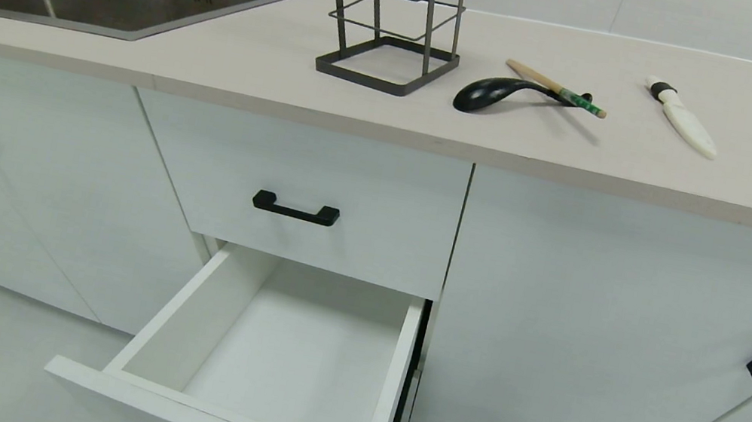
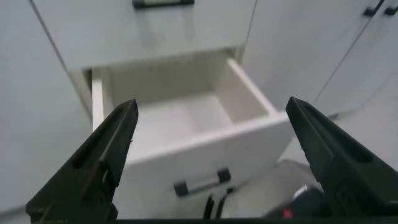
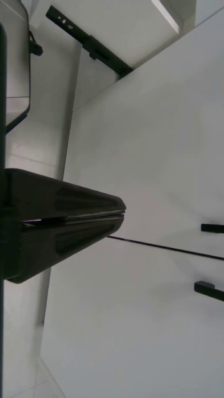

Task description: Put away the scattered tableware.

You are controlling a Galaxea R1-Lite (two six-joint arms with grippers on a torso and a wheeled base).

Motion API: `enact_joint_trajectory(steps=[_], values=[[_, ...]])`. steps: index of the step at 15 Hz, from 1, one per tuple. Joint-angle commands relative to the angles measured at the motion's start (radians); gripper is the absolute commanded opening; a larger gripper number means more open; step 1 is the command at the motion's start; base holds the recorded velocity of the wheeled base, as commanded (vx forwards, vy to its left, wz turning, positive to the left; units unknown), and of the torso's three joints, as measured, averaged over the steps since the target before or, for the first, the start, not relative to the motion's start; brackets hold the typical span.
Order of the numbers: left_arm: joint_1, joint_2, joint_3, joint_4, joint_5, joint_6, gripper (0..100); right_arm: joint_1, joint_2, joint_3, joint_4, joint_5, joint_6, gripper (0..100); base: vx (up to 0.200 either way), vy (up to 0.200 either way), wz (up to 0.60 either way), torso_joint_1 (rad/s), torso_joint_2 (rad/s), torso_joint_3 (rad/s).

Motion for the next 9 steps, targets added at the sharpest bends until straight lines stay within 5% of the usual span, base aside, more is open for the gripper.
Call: enact_joint_trajectory(steps=[1,4,7,9], values=[[0.041,-0.272,0.016,0.242,0.062,0.037,100,0.0,0.001,0.0,0.0,-0.002,0.001,0,0.0,0.0,0.0,0.0,0.0,0.0],[0.116,-0.274,0.028,0.284,0.169,0.036,100,0.0,0.001,0.0,0.0,-0.002,0.001,0,0.0,0.0,0.0,0.0,0.0,0.0],[0.227,-0.323,0.028,0.287,0.174,0.051,100,0.0,0.001,0.0,0.0,-0.002,0.003,0,0.0,0.0,0.0,0.0,0.0,0.0],[0.218,-0.357,-0.001,0.231,0.192,0.099,100,0.0,0.001,0.0,0.0,-0.001,0.0,0,0.0,0.0,0.0,0.0,0.0,0.0]])
